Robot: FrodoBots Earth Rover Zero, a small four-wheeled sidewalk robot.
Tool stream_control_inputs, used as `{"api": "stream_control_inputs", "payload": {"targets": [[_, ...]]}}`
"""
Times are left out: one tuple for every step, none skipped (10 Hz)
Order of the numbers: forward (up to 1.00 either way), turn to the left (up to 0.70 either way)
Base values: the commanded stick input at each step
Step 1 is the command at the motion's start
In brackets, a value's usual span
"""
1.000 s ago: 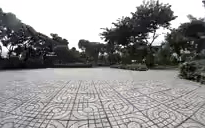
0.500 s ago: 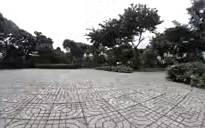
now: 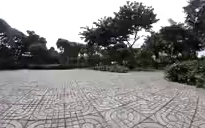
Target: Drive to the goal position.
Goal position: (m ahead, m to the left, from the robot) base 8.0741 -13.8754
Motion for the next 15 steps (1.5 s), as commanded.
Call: {"api": "stream_control_inputs", "payload": {"targets": [[1.0,-0.27],[1.0,-0.27],[1.0,-0.08],[1.0,0.0],[1.0,0.0],[1.0,0.0],[1.0,-0.17],[1.0,-0.27],[1.0,-0.26],[1.0,-0.02],[1.0,-0.27],[1.0,-0.19],[1.0,0.0],[1.0,0.0],[1.0,0.0]]}}
